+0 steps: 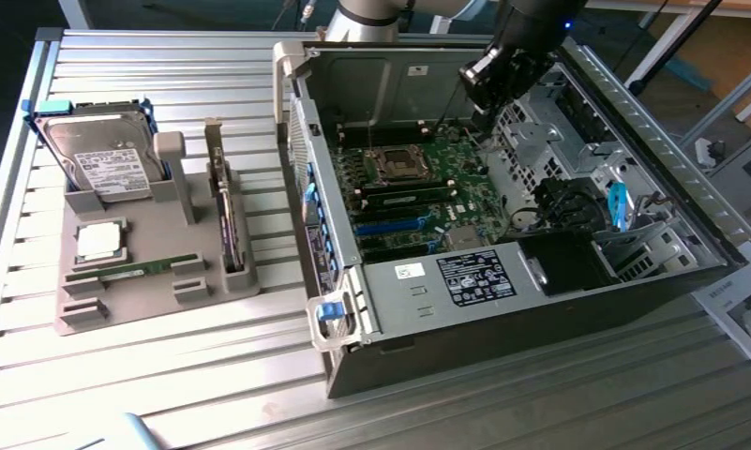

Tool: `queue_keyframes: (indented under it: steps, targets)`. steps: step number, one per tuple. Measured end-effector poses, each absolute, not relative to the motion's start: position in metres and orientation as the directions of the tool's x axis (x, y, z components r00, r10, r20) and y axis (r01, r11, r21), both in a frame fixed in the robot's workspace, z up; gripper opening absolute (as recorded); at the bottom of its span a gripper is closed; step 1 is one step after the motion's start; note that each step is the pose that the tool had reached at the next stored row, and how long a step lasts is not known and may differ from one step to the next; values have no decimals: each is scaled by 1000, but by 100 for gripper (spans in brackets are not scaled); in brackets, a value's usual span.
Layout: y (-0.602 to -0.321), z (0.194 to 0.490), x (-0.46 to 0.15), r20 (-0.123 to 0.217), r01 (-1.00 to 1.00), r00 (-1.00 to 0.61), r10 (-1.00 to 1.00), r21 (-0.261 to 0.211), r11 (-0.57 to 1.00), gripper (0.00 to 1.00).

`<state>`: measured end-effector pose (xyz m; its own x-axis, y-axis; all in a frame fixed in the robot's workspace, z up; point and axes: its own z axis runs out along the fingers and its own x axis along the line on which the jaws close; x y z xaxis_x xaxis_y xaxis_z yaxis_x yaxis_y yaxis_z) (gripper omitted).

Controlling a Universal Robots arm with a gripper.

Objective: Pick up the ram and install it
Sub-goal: 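Press down the ram until it locks into place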

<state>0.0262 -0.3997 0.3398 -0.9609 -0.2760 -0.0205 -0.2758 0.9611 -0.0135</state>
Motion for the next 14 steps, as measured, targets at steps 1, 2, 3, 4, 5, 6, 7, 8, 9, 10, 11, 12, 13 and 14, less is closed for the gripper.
queue_keyframes:
  steps: [1,2,3,4,5,6,7,8,9,10,11,12,13,14]
  targets:
    - [-400,340,26,-20,-252,-968,-252,-15,968,11]
    - [-400,340,26,-20,-226,-974,-226,-16,974,11]
    - [-400,340,26,-19,-199,-980,-200,-18,980,11]
    - [-400,340,26,-19,-182,-983,-182,-19,983,11]
    - [-400,340,26,-19,-159,-987,-159,-21,987,11]
    - [-400,340,26,-19,-128,-992,-129,-23,991,11]
    - [-400,339,26,-19,-101,-995,-102,-24,995,11]
    - [-400,339,26,-19,-81,-997,-81,-26,996,11]
    - [-400,339,26,-19,-66,-998,-67,-27,997,11]
    - [-400,339,26,-19,-35,-999,-36,-29,999,11]
    - [-400,339,26,-19,0,-1000,-1,-31,1000,11]
    - [-400,339,26,-19,20,-1000,20,-32,999,11]
    - [-400,339,26,-19,21,-1000,20,-32,999,11]
    - [-400,339,26,-19,21,-1000,20,-32,999,11]
